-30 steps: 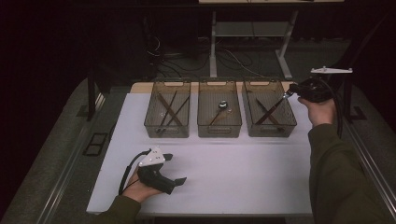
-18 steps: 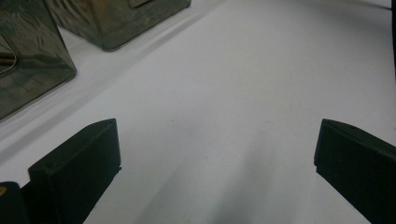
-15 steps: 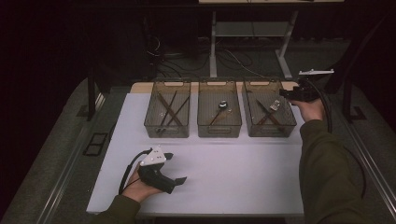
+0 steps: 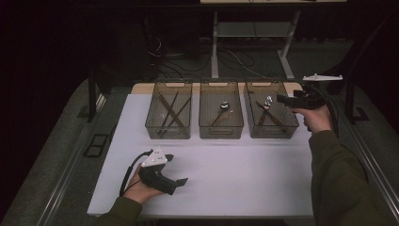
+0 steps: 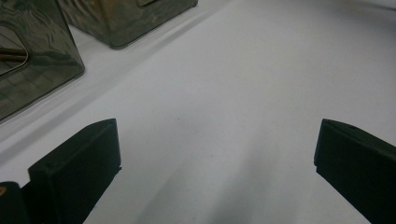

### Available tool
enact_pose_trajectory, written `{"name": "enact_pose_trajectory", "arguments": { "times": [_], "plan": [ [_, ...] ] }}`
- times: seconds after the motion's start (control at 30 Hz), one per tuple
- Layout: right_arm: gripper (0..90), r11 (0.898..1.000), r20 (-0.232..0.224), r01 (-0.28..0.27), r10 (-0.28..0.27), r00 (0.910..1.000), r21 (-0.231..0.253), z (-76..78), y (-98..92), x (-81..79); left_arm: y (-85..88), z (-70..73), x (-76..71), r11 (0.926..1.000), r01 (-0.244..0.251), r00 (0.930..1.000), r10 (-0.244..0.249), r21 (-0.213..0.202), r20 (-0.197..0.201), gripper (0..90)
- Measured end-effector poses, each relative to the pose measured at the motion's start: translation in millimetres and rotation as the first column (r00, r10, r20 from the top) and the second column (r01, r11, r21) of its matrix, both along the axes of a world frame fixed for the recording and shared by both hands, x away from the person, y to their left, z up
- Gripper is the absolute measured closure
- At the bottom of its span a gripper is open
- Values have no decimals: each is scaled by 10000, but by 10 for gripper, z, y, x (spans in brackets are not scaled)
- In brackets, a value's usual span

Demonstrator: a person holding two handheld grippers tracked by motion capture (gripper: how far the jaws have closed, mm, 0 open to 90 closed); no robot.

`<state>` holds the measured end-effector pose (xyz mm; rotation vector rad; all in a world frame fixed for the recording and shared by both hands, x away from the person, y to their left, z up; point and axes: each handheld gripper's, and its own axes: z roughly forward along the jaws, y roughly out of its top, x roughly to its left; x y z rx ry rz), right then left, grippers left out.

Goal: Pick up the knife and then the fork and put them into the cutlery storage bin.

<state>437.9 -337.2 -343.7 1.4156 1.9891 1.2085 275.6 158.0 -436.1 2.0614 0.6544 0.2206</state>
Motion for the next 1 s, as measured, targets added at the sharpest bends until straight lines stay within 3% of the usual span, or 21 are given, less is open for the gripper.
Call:
{"name": "enact_pose_trajectory", "arguments": {
  "times": [0.2, 0.3, 0.4, 0.6, 0.9, 1.0],
  "plan": [
    [127, 9984, 272, -548, 551, 9981, -98, 3, 125, -209, -8, 0, -7, 10000, 63, 10000, -63, 15, -70, 0],
    [118, 9985, 316, -487, 496, 9983, -267, -20, 188, -294, 9, -12, -9, 10000, -20, 9999, 19, -21, -150, 0],
    [118, 9984, 396, -562, 565, 9976, -101, -72, 243, -410, 23, -14, 0, 10000, -17, 9999, 16, -12, -162, 0],
    [118, 9950, 603, -913, 936, 9938, -398, -192, 374, -651, 28, -13, -10, 10000, -88, 9998, 87, -44, -153, 0],
    [118, 9887, 748, -1495, 1483, 9861, 108, -421, 403, -1114, 34, -10, -5, 9999, -114, 9998, 113, -58, -156, 0],
    [118, 9891, 792, -1473, 1464, 9861, 61, -476, 394, -1213, 32, -10, -8, 9999, -154, 9997, 153, -34, -169, 0]
  ]
}}
